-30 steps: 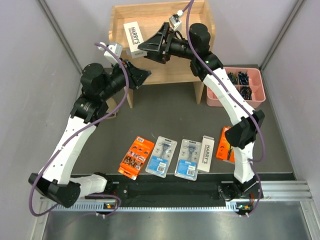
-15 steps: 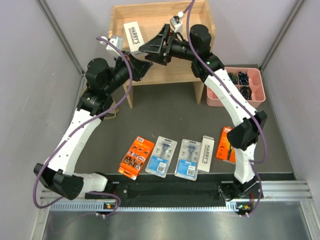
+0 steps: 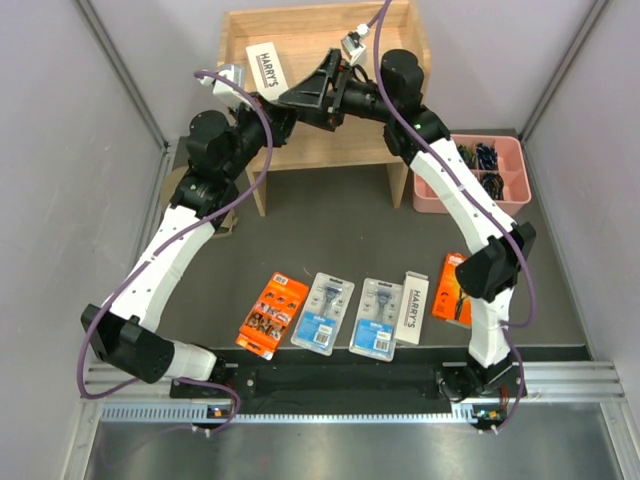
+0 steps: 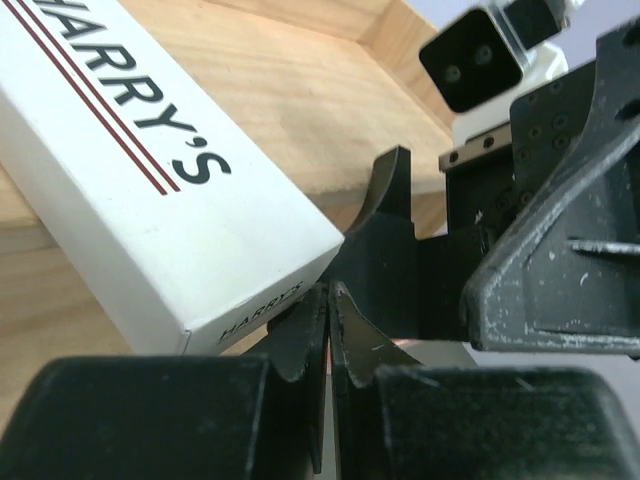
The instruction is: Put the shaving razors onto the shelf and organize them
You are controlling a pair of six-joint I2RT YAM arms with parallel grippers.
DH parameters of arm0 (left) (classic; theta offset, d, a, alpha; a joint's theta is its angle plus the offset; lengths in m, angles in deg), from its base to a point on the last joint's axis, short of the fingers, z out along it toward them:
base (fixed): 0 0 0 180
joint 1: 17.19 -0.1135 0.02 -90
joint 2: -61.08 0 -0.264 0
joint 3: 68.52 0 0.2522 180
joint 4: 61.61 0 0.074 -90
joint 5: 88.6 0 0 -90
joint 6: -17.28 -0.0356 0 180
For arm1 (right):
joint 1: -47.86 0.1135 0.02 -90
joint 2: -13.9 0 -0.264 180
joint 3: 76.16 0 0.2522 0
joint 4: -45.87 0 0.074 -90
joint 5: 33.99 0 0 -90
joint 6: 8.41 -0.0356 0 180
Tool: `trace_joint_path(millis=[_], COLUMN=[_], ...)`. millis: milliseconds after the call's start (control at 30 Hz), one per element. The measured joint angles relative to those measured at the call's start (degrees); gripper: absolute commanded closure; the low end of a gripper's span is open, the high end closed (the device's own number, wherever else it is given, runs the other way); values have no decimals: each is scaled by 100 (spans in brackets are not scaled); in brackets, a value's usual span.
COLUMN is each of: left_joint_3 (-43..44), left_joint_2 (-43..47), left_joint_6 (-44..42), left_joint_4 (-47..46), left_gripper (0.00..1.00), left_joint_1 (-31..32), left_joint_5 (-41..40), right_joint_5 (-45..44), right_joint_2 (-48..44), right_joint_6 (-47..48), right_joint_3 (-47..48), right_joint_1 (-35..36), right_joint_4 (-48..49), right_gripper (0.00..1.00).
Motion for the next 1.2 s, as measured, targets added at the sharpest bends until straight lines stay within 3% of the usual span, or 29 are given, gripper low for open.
trace_joint_path(millis=[1100, 1200], left_joint_3=[258, 258], left_joint_2=[-138, -138], left_joint_6=[-345, -387], left_joint_4=[-28, -26], left_gripper=[89, 83], left_joint_1=[-474, -505], left_joint_5=[-802, -804], right_joint_5=[42, 44], right_joint_2=[-737, -844], right_joint_6=[162, 173], right_joint_3=[-1237, -1285], right_joint_1=[0, 0], right_joint_4=[-210, -210], right_gripper=[7, 7])
